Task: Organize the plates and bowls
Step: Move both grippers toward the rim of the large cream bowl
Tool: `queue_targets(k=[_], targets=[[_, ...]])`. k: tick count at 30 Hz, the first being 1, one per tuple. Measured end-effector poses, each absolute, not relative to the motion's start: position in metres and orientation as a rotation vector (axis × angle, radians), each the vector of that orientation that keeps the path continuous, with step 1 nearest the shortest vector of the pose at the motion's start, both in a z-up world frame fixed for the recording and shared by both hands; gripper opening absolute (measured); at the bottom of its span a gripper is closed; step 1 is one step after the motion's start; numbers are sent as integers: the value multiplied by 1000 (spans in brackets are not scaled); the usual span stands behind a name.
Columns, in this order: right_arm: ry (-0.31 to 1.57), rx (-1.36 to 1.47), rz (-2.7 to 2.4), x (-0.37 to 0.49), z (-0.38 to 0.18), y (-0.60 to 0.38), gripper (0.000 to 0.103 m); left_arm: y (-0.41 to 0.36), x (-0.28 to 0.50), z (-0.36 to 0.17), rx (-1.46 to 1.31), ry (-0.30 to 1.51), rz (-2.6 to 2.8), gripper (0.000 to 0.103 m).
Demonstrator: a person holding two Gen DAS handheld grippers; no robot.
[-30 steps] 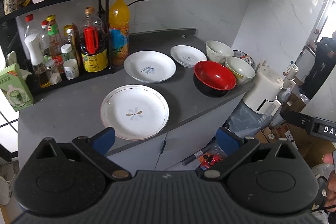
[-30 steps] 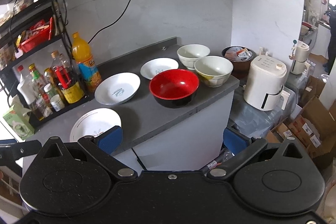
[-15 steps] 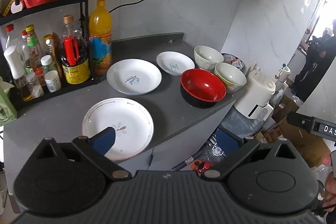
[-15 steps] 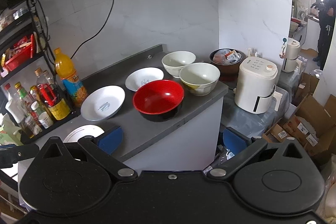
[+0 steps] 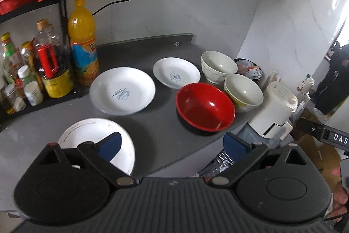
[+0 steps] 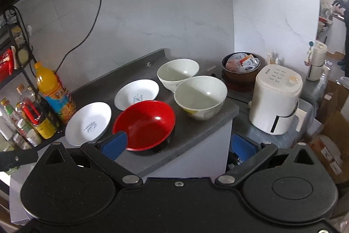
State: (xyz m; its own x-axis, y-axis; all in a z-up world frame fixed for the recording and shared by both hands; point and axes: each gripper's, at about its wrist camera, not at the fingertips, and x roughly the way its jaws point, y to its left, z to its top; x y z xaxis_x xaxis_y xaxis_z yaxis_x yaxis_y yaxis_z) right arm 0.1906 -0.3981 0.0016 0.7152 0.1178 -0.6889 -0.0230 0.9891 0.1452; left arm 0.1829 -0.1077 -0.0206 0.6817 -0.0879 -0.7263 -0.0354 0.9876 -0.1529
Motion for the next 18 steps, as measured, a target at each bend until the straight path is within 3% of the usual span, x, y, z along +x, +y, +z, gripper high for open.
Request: queue_targets(k=[18], targets=[[861, 180, 188, 320, -36, -471, 86, -201, 309, -34, -216, 817, 45, 89]])
